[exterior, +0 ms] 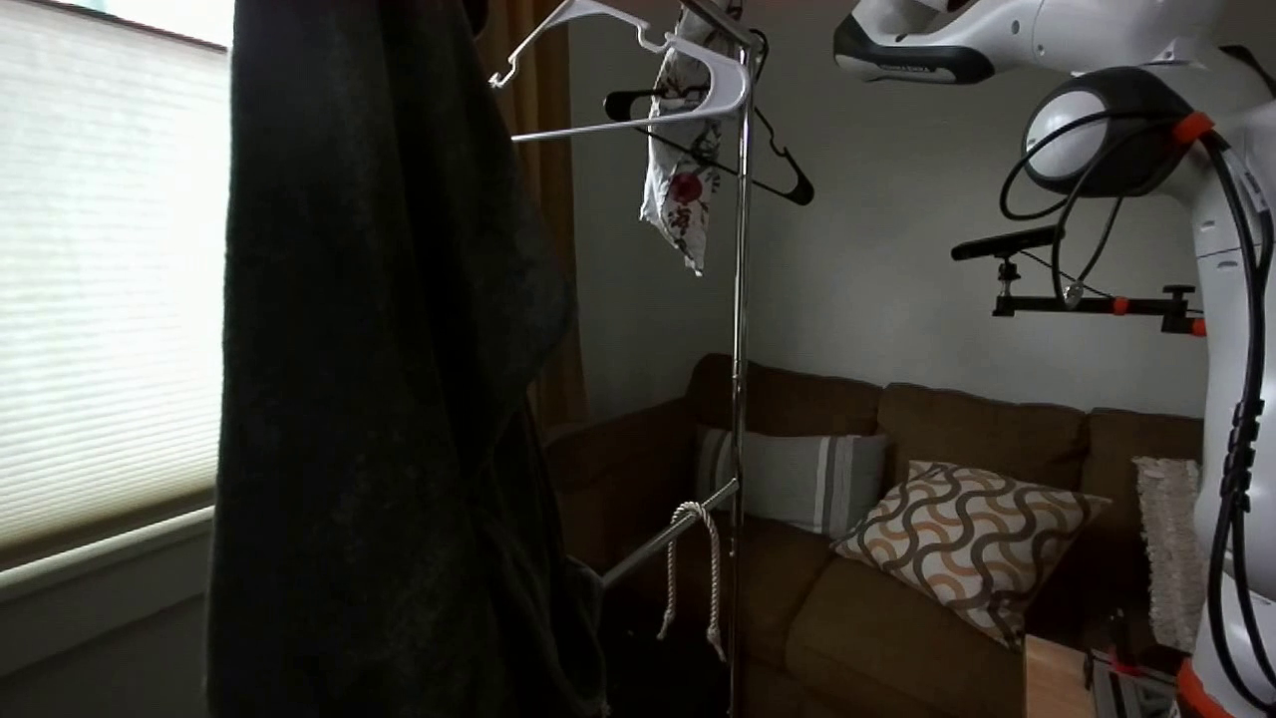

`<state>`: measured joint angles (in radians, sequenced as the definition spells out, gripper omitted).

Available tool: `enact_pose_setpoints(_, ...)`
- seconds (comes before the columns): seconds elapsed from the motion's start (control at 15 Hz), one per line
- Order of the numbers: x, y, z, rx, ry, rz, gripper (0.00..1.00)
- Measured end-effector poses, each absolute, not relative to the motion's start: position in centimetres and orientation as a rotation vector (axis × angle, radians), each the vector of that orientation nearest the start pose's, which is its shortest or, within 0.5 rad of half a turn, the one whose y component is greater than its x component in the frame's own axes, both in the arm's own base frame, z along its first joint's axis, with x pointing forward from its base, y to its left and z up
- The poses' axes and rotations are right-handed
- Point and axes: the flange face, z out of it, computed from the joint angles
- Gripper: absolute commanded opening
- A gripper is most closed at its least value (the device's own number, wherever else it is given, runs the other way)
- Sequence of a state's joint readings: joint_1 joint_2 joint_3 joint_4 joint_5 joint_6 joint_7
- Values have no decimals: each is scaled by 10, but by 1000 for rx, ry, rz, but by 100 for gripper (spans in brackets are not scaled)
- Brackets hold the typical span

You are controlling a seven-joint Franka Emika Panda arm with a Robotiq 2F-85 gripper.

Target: Hang the floral pillowcase on the top rail of the stand

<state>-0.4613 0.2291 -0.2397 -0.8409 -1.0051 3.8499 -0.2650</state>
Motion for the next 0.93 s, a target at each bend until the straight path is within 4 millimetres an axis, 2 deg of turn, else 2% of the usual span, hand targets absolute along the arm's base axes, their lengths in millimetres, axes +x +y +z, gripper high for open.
enact_pose_setpoints(0.13,436,-147,947,498,821,1427,1)
enact_pose_setpoints(0.47,471,-72,926,410,940,1641,1)
enact_pose_setpoints(0.6,477,-57,917,409,991,1686,1)
enact_pose_setpoints(0.73,480,-61,909,465,1036,1673,1)
enact_pose_setpoints(0.93,468,-94,899,602,1090,1574,1)
